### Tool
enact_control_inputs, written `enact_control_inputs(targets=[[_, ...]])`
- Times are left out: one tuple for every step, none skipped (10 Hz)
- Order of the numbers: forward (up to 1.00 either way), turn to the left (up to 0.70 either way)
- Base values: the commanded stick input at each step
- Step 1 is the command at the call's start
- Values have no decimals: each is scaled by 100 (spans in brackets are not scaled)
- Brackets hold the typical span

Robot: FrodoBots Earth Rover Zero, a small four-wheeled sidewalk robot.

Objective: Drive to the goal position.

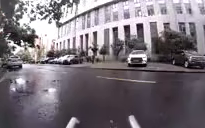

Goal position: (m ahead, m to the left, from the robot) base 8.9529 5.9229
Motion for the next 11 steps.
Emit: enact_control_inputs(targets=[[45, 16], [45, 0], [45, 0], [45, 0], [45, 0], [45, 0], [45, 0], [45, 0], [45, 0], [45, 0], [45, 0]])
